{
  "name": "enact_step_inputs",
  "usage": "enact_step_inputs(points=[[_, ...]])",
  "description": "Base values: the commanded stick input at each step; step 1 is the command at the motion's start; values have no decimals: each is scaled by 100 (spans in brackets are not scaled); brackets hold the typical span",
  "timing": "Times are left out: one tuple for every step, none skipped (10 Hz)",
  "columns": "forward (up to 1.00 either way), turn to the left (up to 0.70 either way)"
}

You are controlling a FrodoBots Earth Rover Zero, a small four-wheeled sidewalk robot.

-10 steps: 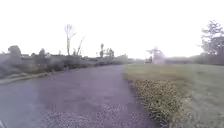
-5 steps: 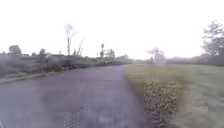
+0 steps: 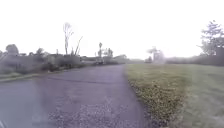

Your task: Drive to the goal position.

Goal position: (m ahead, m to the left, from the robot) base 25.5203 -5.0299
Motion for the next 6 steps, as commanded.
enact_step_inputs(points=[[70, -14], [70, -14], [70, -14], [70, -14], [70, -14], [70, -14]])
